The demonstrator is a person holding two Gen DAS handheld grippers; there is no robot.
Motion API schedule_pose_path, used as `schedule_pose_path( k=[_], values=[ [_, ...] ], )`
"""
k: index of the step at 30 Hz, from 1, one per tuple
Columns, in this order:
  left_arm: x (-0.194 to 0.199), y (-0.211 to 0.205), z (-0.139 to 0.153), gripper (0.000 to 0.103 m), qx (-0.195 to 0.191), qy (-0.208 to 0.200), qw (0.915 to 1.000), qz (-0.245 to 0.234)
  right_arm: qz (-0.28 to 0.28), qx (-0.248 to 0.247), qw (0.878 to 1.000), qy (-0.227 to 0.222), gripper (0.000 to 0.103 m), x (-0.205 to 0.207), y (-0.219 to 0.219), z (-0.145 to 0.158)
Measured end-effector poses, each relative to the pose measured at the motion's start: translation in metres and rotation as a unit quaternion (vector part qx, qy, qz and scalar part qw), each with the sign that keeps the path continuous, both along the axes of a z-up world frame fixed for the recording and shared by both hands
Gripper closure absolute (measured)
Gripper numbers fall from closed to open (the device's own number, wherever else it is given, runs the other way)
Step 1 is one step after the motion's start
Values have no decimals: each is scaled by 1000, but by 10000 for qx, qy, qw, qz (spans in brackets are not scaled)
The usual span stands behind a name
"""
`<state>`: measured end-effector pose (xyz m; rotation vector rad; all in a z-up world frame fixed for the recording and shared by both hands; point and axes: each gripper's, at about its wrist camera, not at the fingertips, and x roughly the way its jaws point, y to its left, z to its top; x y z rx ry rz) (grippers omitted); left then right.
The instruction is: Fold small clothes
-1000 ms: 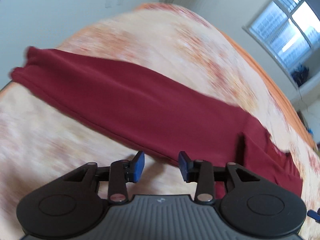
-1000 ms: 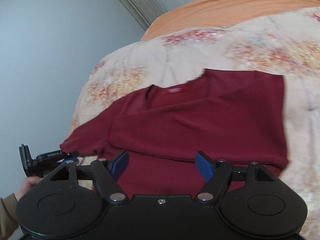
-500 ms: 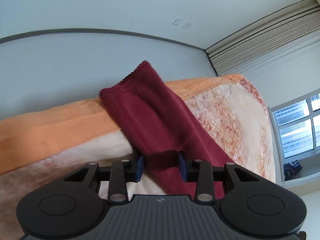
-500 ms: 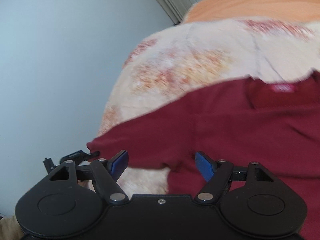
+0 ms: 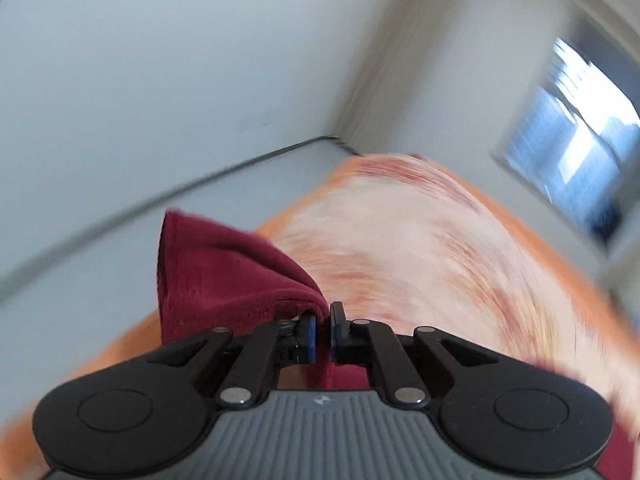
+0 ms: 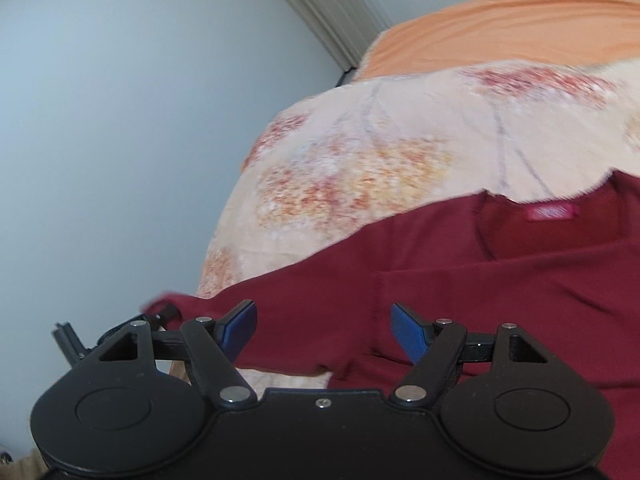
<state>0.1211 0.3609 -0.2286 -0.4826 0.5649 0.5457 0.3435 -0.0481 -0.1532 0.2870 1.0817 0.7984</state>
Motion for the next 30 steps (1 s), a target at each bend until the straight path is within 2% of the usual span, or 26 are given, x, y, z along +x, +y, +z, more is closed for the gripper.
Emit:
schedule_pose_path(
  k=[1,3,4,6,7,9,10,11,13,15,18,23,25,26,27,30],
  values=[
    [18,-19,10,97,362,83,9984,-426,-88,8,9999,52,27,1,-8,-3],
    [53,-66,28,97,934,94,9866,-1331,-290,57,9995,124,27,5,-26,-6],
    [71,-93,33,97,1120,51,9770,-1813,-440,110,9989,155,27,8,-38,-8],
    [102,-153,34,97,1515,23,9493,-2754,-776,205,9965,228,27,14,-63,-12],
    [116,-179,28,97,1580,24,9383,-3077,-970,242,9946,269,27,18,-76,-15],
    [140,-221,1,97,1615,292,9229,-3483,-1418,343,9882,459,26,27,-105,-27],
    [147,-240,-14,97,1833,527,9107,-3664,-1649,370,9834,656,26,32,-120,-36],
    [150,-259,-29,97,2115,733,8947,-3865,-1816,409,9790,829,26,37,-131,-43],
    [150,-287,-50,97,2571,999,8681,-4128,-2013,612,9710,1134,26,44,-149,-56],
    [141,-304,-62,97,2877,1097,8506,-4262,-2061,841,9648,1398,26,49,-155,-68],
    [131,-318,-66,97,3169,1178,8361,-4321,-2075,1237,9512,1920,26,56,-155,-89],
    [118,-320,-61,97,3282,1156,8314,-4333,-2248,1483,9305,2484,28,62,-140,-121],
    [118,-319,-59,97,3300,1112,8325,-4308,-2284,1616,9215,2694,32,63,-133,-131],
    [120,-318,-58,97,3316,1096,8326,-4300,-2270,1677,9190,2754,38,63,-130,-134],
    [121,-318,-58,97,3326,1083,8323,-4300,-2230,1695,9179,2810,44,65,-125,-137],
    [119,-321,-57,97,3408,1033,8294,-4304,-2137,1654,9173,2925,53,69,-112,-140]
  ],
)
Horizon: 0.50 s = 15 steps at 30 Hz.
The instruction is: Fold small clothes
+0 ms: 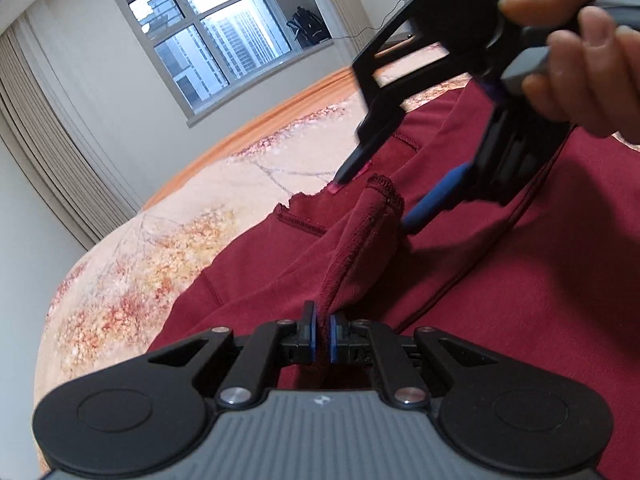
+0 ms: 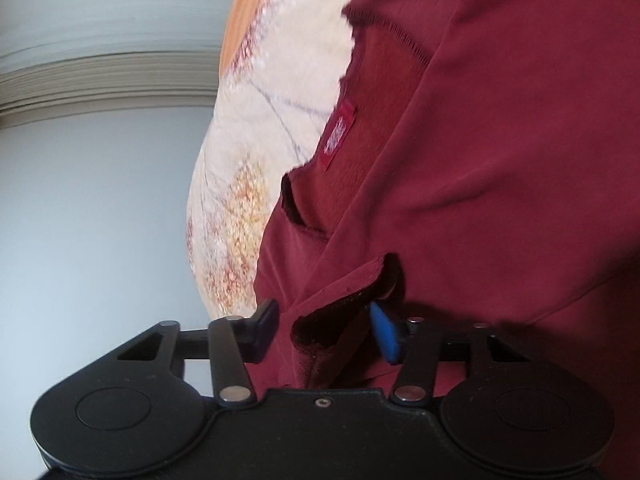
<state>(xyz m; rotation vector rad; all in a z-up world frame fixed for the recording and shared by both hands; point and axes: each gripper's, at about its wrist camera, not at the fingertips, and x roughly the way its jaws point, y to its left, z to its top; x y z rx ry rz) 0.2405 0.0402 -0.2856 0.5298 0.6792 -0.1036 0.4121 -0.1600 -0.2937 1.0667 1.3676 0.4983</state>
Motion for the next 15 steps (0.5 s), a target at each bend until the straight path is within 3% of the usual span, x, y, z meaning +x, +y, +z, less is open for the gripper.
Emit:
schedule_pose_path(
  k=[1,4,5,9,11,13,15],
  values=[
    [-1,0,0,97,13,-9,10000,-16,40,-15,10000,34,56,2,4,-1],
    [-3,0,-2,97,17,-2,10000,-27,216,-83,9997,92,77,5,15,-3],
    [-5,1,-2,97,-5,30,10000,-18,298,-129,9995,19,95,6,17,-1],
    [-8,11,6,86,-372,56,9991,172,433,-158,9973,-577,100,9,15,19],
    [-10,23,19,78,-826,93,9960,341,423,-221,9936,-1025,100,13,3,37],
    [-14,40,37,47,-1459,103,9879,509,372,-313,9886,-1425,100,17,-20,56],
    [-20,58,52,33,-2014,24,9774,649,347,-516,9812,-1829,100,22,-49,72]
  ],
)
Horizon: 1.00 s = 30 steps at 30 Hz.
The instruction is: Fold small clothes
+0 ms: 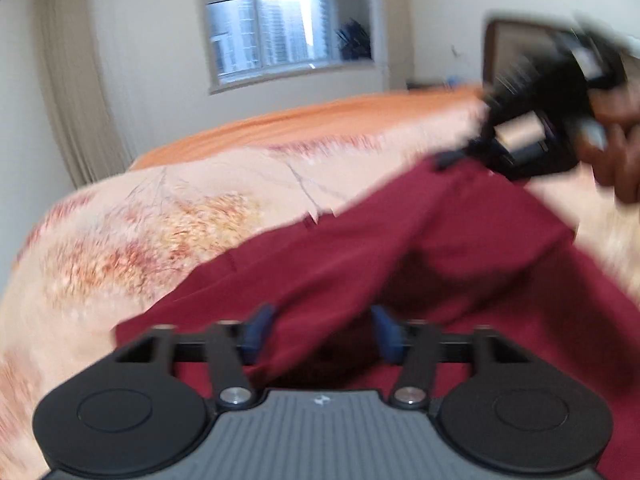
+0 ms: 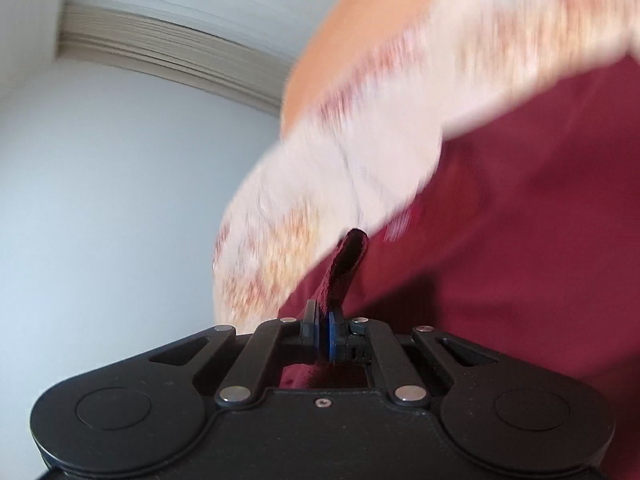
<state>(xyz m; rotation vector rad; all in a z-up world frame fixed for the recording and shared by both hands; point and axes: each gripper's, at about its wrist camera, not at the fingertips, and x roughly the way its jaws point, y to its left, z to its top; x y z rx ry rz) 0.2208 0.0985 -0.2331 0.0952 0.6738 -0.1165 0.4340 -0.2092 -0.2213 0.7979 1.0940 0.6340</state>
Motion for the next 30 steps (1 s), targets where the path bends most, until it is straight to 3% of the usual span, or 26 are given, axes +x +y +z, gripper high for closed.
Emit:
schedule_pose_path(
  k=[3,7,8,15,18,20,24,25,27,30],
  values=[
    [2,20,10,32,-335,53,9992,221,-304,-650,9972,-186,100,7,-52,5],
    [18,36,-3,32,-224,378,9977,515,-726,-1785,9809,259,100,10,-99,-20],
    [21,39,-6,32,-265,451,9968,597,-764,-1851,9794,265,100,7,-106,-23],
    [36,43,-10,32,-439,498,9946,797,-1081,-1043,9885,154,100,-10,-138,-10],
    [41,37,-16,32,-364,659,9944,738,-864,-1872,9772,504,99,-11,-141,-27],
    [43,35,-22,32,-288,769,9940,724,-684,-2067,9739,645,92,-11,-140,-37],
    [37,41,-27,32,-306,926,9919,813,-868,-1892,9775,329,72,-16,-147,-17],
    [34,44,-28,32,-373,976,9908,855,-872,-1947,9768,198,71,-16,-146,-8],
    [27,50,-33,32,-574,1097,9884,884,-639,-1938,9789,-136,70,-13,-131,9],
    [18,56,-41,32,-958,1236,9841,841,94,-1484,9878,-472,64,2,-76,23]
  ],
)
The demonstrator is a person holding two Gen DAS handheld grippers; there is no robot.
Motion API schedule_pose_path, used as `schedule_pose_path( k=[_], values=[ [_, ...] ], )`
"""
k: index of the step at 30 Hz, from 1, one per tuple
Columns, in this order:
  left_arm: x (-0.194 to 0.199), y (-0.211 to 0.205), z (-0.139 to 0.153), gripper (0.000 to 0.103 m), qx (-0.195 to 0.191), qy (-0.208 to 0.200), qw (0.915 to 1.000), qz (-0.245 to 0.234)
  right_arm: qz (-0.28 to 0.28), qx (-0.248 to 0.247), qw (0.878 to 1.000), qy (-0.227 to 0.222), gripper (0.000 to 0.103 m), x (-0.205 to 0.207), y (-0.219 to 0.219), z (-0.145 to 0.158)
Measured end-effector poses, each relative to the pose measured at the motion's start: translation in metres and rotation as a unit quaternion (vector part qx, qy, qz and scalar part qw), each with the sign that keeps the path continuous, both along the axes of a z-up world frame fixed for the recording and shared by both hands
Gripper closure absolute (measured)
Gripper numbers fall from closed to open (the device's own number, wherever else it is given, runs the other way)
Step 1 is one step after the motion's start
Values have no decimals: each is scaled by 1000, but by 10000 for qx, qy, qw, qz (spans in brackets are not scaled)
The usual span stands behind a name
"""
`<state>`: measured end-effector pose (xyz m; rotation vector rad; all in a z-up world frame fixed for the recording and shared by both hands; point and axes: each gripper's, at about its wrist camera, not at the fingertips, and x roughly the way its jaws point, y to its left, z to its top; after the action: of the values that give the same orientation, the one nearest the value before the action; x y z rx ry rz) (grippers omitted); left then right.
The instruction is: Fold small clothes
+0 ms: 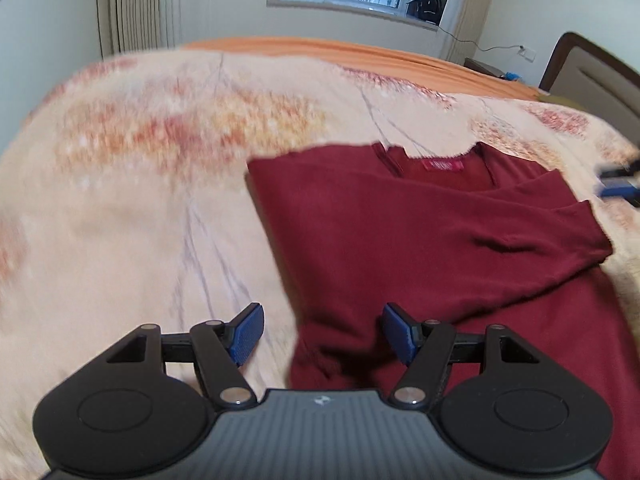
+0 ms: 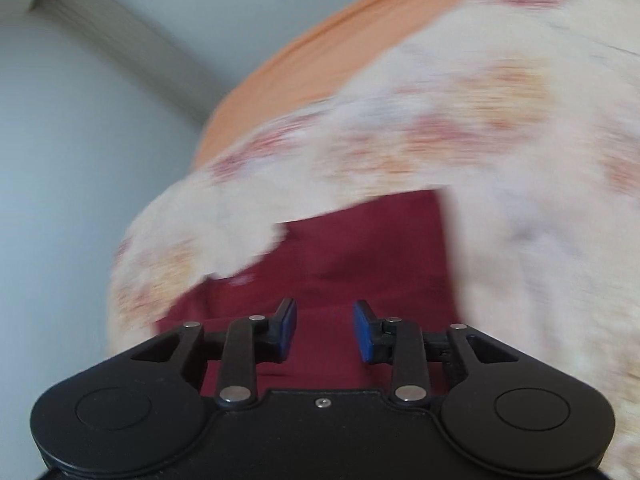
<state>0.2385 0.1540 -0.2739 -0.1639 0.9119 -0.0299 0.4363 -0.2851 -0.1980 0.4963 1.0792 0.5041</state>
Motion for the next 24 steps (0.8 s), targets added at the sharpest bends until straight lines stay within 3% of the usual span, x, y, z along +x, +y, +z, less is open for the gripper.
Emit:
schedule_pose_path(
  k=[4,9,11,12,15,19,21,23,24],
  values=[
    [-12,2,-8,32,-286,102,9995,68,1366,326,9897,-285,57,23,119,5],
    [-28,8,-10,33,-631,102,9978,154,2632,94,9639,-388,57,50,254,-10],
    [-33,9,-12,34,-669,92,9977,98,2994,-416,9498,-807,60,56,292,-14],
    [-35,9,-12,35,-689,84,9976,76,3245,-695,9374,-1055,61,58,308,-14],
    [-39,9,-13,35,-745,29,9972,37,4225,-1321,8840,-1506,64,58,345,-23],
    [-42,9,-18,35,-868,-40,9962,-28,5400,-1908,8019,-1700,66,48,372,-41],
    [-41,9,-20,35,-945,-49,9955,-57,5629,-2065,7820,-1701,66,48,380,-49],
    [-41,9,-23,35,-984,-46,9951,-74,5722,-2128,7752,-1622,65,49,386,-56],
    [-41,8,-25,35,-995,-41,9950,-76,5777,-2170,7706,-1589,70,48,388,-59]
  ],
)
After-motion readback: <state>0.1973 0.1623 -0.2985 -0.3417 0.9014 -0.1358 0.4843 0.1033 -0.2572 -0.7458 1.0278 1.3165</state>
